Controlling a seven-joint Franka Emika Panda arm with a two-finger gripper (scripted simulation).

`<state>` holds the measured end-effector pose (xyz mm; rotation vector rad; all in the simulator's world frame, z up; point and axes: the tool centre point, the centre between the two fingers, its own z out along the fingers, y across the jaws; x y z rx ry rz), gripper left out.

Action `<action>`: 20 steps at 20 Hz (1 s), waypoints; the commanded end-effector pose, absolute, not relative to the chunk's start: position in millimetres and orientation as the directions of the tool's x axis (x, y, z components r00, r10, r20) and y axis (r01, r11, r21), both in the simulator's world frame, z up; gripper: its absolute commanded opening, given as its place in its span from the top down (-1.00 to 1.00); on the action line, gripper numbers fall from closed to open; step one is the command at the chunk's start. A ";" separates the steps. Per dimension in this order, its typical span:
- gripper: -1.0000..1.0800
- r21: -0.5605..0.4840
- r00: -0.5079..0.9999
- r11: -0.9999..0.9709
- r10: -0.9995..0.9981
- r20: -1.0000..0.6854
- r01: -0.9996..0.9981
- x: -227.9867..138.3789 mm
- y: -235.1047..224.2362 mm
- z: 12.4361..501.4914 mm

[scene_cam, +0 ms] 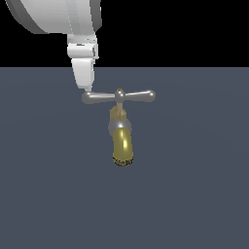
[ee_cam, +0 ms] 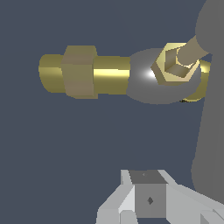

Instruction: Turn on the faucet by rotating a designated handle.

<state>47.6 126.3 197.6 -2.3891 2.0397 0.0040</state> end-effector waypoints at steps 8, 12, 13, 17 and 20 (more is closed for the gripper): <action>1.00 0.001 0.154 -0.154 -0.988 0.000 -0.988 37.7 126.0 197.0; 1.00 0.001 0.154 -0.154 -0.988 0.000 -0.988 27.3 125.4 196.9; 1.00 0.001 0.154 -0.154 -0.988 0.000 -0.988 24.7 125.3 196.9; 1.00 0.001 0.154 -0.154 -0.988 0.000 -0.988 14.2 124.8 196.9; 1.00 0.001 0.154 -0.154 -0.988 0.000 -0.988 6.4 124.4 196.8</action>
